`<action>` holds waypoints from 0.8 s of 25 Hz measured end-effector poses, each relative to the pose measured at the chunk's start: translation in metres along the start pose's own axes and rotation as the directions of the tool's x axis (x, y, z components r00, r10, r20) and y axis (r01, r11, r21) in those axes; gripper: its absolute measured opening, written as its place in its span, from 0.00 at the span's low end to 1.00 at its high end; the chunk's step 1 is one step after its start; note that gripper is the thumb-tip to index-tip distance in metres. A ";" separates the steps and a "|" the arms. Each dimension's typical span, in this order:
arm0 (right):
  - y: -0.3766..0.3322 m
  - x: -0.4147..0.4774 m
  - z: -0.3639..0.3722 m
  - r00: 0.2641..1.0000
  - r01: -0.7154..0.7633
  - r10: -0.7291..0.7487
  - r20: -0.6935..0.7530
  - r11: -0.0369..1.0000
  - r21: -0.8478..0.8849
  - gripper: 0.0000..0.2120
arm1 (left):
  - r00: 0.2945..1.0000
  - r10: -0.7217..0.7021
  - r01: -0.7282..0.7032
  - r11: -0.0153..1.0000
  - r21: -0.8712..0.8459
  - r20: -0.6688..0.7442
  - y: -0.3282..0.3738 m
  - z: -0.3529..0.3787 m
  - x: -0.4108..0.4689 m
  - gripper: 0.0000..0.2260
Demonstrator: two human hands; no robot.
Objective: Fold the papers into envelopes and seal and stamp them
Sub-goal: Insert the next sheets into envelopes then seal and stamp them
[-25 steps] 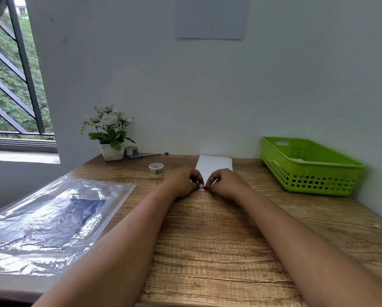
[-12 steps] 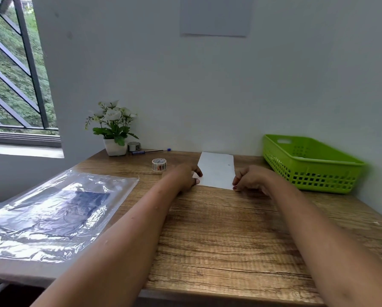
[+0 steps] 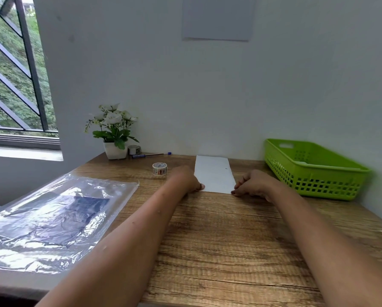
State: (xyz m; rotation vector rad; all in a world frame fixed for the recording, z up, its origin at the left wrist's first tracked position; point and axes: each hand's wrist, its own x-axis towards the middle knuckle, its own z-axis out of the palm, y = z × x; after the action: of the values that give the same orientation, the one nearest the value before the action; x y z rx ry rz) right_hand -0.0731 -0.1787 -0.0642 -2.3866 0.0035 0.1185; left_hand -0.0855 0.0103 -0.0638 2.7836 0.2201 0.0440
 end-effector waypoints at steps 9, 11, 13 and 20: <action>-0.024 -0.016 0.023 0.762 0.381 -0.636 -0.124 0.594 -0.709 0.18 | 0.992 -0.033 0.124 0.416 -0.901 0.121 -0.010 -0.014 0.007 0.17; -0.031 -0.019 0.028 0.670 0.365 -0.724 -0.161 0.511 -0.778 0.15 | 0.997 0.002 0.068 0.317 -0.946 0.072 -0.006 -0.018 0.006 0.11; -0.031 -0.019 0.028 0.638 0.337 -0.734 -0.234 0.540 -0.771 0.15 | 0.995 -0.006 -0.089 0.400 -0.912 -0.100 -0.003 -0.020 0.002 0.06; -0.026 -0.017 0.018 0.432 0.252 -0.796 -0.424 0.558 -0.791 0.08 | 0.360 0.690 -0.520 0.707 0.479 -0.627 0.005 -0.011 -0.010 0.09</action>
State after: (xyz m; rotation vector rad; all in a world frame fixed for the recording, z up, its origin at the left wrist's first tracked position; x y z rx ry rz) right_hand -0.0905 -0.1477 -0.0580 -2.7232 -0.5488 -1.4846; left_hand -0.0955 0.0083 -0.0516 2.6385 -0.7000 1.5318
